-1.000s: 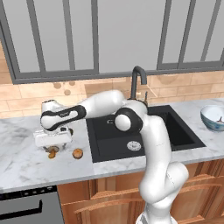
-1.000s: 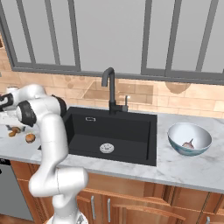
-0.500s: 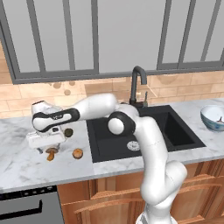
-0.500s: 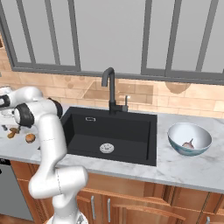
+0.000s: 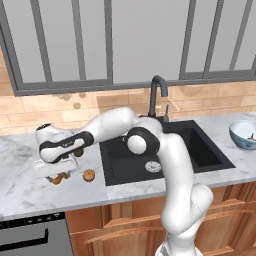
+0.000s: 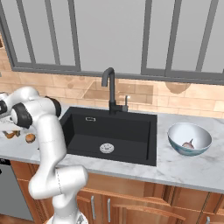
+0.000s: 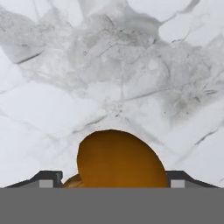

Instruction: There is a mixed pile of frozen fruits and vegetables on the counter. Locate all the frozen vegetables and place the items in a bowl on the counter. Take all the frozen fruits and defrost them in a running sink.

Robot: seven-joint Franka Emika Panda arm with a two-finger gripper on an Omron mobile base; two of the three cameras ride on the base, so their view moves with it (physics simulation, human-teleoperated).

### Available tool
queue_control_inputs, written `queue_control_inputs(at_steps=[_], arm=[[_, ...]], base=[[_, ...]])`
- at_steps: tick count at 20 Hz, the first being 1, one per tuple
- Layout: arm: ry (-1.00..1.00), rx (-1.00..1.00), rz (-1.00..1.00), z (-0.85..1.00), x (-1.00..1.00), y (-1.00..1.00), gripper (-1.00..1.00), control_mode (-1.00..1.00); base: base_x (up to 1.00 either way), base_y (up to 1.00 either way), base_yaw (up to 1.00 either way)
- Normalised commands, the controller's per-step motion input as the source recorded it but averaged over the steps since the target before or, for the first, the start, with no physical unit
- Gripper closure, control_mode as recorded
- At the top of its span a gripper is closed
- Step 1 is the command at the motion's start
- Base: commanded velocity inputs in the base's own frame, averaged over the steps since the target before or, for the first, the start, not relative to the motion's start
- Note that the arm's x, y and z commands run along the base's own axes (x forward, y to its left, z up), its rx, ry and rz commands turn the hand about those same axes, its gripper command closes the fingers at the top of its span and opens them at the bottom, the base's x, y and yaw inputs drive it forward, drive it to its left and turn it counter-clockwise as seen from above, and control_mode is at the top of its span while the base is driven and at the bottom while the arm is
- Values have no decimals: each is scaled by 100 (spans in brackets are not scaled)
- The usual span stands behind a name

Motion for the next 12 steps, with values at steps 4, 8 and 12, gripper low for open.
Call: queue_control_inputs(at_steps=[4,8,12], arm=[[-5,5,0,-13,-16,-24,100,-100],[-5,9,0,15,-6,-17,100,-100],[4,3,4,53,-3,-2,100,-100]], base=[[0,0,0],[0,0,0],[0,0,0]])
